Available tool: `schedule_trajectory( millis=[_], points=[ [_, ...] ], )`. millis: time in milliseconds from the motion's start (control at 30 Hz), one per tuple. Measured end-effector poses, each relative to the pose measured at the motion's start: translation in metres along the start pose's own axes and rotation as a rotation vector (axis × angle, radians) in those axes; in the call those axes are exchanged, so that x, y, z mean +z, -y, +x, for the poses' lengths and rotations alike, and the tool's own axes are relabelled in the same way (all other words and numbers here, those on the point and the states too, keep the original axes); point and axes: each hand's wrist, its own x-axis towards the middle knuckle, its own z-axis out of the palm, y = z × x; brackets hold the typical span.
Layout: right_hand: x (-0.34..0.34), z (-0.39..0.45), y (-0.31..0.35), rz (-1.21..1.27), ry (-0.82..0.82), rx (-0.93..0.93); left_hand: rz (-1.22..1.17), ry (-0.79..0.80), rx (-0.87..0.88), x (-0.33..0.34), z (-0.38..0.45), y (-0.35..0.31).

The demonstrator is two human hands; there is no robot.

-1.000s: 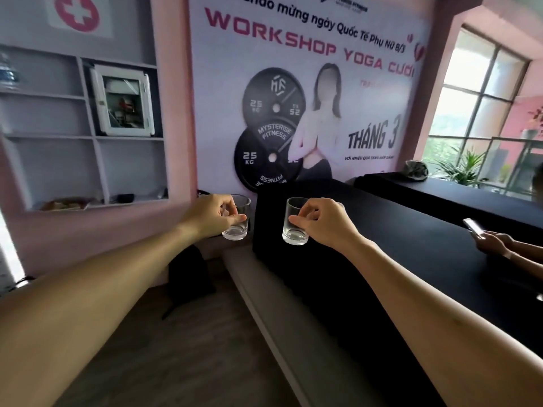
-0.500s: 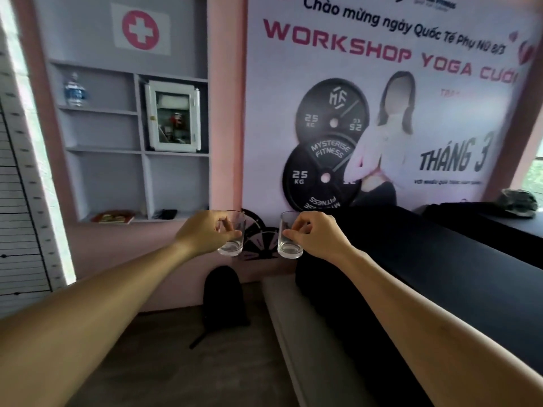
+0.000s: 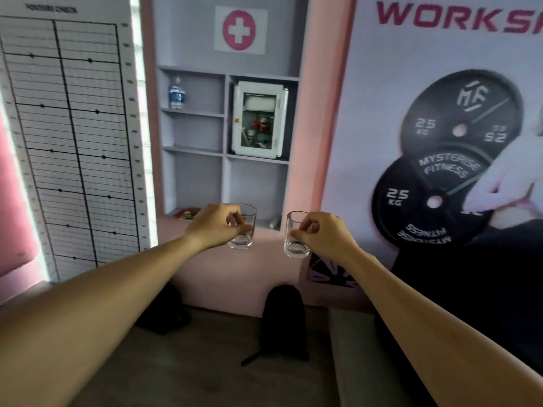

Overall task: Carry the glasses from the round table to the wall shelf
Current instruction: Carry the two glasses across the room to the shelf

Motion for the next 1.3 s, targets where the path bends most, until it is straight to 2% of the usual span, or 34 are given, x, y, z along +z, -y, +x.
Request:
schedule_trajectory(
  millis=[167, 433, 800, 1100, 1300],
  points=[
    [0.055, 0.088, -0.003, 0.019, 0.037, -0.055, -0.004, -0.022, -0.012, 0.007, 0.074, 0.07],
    [0.118, 0.227, -0.004, 0.083, 0.034, -0.041, 0.006, -0.017, -0.029, 0.01, 0.194, 0.158],
    [0.203, 0.412, -0.017, 0.102, 0.088, -0.139, 0.067, -0.033, -0.072, 0.023, 0.333, 0.254],
    [0.259, 0.593, -0.01, 0.15, 0.145, -0.259, 0.116, -0.184, -0.173, 0.012, 0.46, 0.331],
    [0.309, 0.673, 0.013, 0.231, 0.171, -0.365, 0.13, -0.266, -0.249, 0.002, 0.508, 0.388]
  ],
)
